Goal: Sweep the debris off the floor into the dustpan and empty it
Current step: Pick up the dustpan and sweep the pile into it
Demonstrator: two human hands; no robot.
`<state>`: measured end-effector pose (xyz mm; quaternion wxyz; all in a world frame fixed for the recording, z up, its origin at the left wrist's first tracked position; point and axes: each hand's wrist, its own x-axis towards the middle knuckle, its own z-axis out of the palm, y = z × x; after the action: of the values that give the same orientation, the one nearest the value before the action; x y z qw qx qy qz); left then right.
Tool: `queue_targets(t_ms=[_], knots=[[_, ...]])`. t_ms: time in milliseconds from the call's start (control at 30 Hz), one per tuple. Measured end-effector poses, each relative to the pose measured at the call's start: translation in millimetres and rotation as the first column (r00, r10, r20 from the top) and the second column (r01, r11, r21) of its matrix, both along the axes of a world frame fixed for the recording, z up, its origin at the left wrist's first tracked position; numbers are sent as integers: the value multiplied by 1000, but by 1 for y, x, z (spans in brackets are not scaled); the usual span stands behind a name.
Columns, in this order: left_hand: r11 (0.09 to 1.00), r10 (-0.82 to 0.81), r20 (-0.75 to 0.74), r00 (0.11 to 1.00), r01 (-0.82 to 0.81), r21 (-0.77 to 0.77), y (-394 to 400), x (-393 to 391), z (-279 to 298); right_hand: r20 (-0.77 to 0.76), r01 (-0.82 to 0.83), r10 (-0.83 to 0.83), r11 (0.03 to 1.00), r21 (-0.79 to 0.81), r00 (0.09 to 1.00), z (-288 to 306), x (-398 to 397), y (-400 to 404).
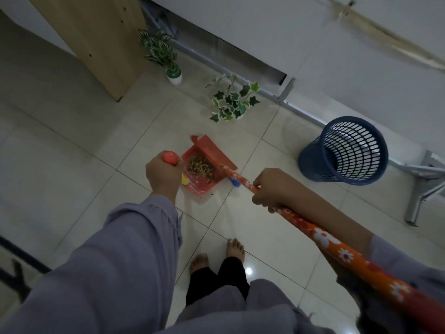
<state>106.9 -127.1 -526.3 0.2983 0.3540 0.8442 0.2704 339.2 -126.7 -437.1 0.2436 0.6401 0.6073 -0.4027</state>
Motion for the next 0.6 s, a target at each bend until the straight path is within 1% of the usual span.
queue_targets(t_ms=[200, 300, 400, 500, 600], knots=[[1000, -5, 6, 1000, 4, 23, -5, 5, -3, 113, -107, 92, 985, 135, 989, 1, -1, 4], [999, -5, 13, 1000, 4, 39, -8, 1, -7, 118, -141, 122, 975, 172, 986, -6, -9, -9], [999, 15, 34, 999, -16, 40, -13, -3, -7, 75, -128, 121, 986, 108, 990, -8, -16, -22], [997, 53, 50, 997, -55, 45, -23, -5, 1, -11, -24, 24, 1000, 10, 1000, -3, -17, -32], [997, 52, 22, 998, -53, 48, -38, -11, 14, -59, 14, -14, 1000, -8, 998, 13, -21, -40]])
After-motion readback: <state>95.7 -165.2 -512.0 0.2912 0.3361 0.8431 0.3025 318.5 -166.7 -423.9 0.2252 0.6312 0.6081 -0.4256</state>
